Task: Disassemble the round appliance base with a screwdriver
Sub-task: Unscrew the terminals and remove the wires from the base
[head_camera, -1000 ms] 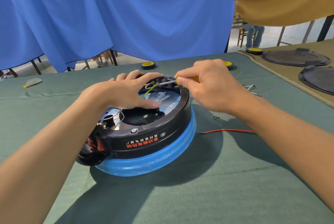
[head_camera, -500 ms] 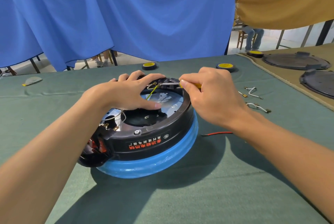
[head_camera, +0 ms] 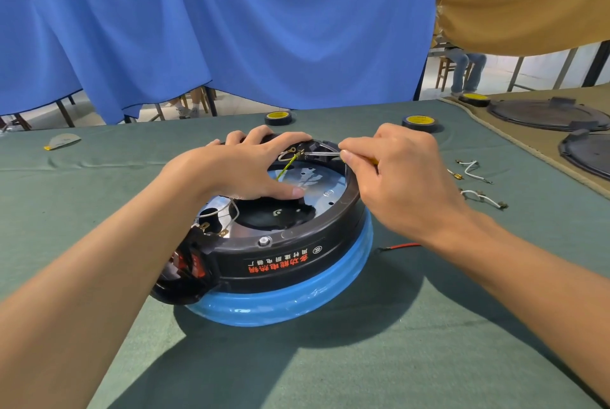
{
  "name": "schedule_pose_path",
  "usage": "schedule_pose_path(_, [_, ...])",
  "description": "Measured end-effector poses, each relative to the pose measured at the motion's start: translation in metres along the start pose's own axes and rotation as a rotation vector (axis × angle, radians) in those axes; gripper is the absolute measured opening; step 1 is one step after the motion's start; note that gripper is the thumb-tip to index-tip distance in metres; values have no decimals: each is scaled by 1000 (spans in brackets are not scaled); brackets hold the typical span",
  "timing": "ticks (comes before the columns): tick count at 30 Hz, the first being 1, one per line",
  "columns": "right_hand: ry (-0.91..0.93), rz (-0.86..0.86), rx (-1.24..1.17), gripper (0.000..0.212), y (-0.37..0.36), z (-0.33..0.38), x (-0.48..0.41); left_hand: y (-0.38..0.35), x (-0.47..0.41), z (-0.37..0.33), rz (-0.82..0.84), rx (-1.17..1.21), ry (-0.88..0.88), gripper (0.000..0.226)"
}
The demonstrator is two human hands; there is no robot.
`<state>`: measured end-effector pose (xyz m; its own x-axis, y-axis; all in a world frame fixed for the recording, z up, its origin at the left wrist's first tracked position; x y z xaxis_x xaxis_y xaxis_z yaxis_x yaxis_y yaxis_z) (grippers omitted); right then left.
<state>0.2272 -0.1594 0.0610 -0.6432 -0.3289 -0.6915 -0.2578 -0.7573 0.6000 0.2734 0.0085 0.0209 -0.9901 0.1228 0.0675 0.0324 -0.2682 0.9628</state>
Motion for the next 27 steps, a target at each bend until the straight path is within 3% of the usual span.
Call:
schedule_pose_path(15, [37,15,-10,25,-1,-2,-4,1,0,-2,37,-8,12,80])
schedule_pose_path(21, [-110,-43,-252,26,4,-29,-12,-1,-1,0,49,-4,24,78])
schedule_pose_path(27, [46,-37,-73,26,3,-6,-2,-2,1,1,20,-20,21,78])
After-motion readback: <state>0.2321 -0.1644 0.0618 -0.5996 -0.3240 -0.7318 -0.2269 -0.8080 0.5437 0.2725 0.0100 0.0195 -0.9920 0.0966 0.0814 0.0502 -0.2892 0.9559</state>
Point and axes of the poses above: each hand's wrist, its own x-axis away from the middle knuckle, its own y-axis out of the back of the hand, z = x × y, the point moved 9 cm from there along -x, towards the middle knuckle, and after that the axes turned 14 degrees about -x, right-handed, at the moved point
